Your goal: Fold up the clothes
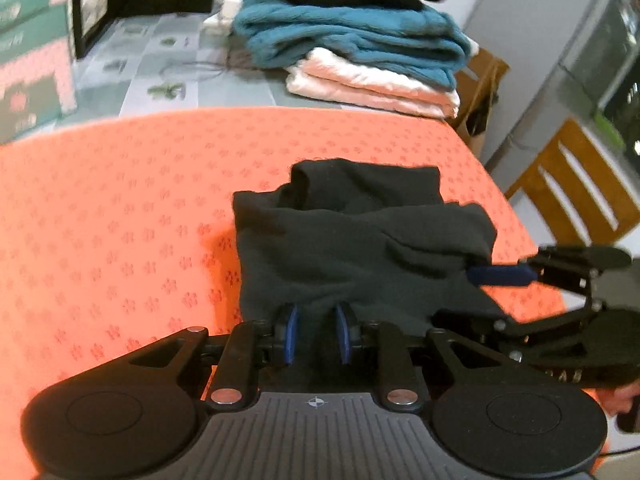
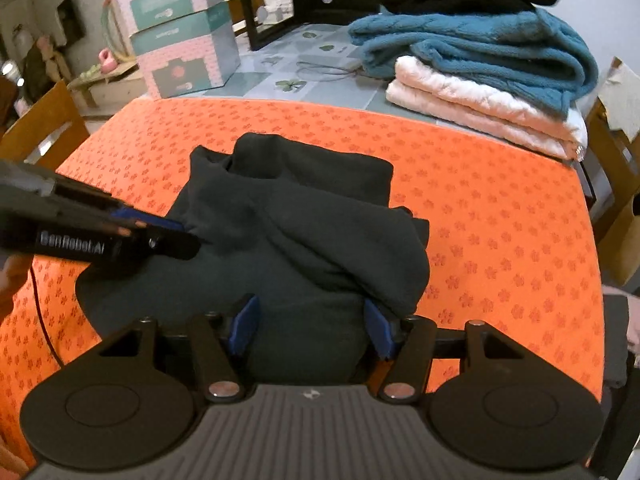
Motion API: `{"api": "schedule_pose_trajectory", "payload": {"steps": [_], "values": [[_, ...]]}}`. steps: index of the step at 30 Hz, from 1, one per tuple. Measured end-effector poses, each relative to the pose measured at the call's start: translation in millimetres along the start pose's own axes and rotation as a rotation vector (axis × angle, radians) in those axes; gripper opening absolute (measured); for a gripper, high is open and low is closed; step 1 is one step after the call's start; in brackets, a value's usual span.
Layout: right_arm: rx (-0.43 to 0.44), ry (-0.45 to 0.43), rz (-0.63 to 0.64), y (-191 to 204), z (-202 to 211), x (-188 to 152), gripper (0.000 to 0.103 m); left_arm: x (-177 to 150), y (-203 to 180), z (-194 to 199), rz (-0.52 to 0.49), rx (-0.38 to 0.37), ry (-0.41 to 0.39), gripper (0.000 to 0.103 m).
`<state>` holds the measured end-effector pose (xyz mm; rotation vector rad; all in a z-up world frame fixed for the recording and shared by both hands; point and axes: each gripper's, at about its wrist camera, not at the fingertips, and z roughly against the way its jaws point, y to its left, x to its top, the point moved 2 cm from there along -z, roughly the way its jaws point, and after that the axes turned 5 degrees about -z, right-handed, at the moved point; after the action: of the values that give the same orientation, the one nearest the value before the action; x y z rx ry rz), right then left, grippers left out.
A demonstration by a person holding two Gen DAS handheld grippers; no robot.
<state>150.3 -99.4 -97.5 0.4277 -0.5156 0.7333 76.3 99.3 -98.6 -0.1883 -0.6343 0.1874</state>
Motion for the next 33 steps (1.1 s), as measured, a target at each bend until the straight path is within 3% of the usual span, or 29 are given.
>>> {"api": "schedule_pose_trajectory", "payload": {"steps": [3,5,6,9,11,14,19,21,30,33], "values": [[0.010,0.017,0.029,-0.7,3.1,6.1,0.064,-2.0,1.4,24.4,0.056,0.037,-0.034,0.029],[0.027,0.011,0.057,-6.2,14.4,16.7,0.064,-3.5,2.0,41.8,0.094,0.066,-0.057,0.049],[0.035,0.008,0.072,-9.0,20.1,22.0,0.064,-5.0,2.5,51.0,0.112,0.085,-0.065,0.064],[0.087,0.022,0.098,-22.9,26.6,41.7,0.068,-18.1,4.8,71.0,0.184,0.069,-0.052,0.069],[0.131,0.040,0.109,-34.1,27.4,56.2,0.078,-27.2,6.3,83.9,0.233,0.055,-0.042,0.070],[0.197,0.066,0.127,-50.9,28.6,77.9,0.083,-33.2,14.1,76.1,0.306,0.006,0.018,0.071],[0.339,0.194,0.101,-71.7,-20.9,103.7,0.090,-43.1,13.0,53.7,0.387,-0.123,0.144,0.071],[0.386,0.251,0.068,-79.3,-43.0,109.7,0.090,-46.5,7.8,46.0,0.387,-0.140,0.171,0.072],[0.519,0.402,-0.102,-96.1,-93.0,96.3,0.099,-43.3,3.9,28.1,0.399,-0.191,0.218,0.082],[0.499,0.400,-0.092,-91.9,-91.4,93.6,0.103,-42.5,3.9,18.1,0.416,-0.223,0.240,0.083]]}}
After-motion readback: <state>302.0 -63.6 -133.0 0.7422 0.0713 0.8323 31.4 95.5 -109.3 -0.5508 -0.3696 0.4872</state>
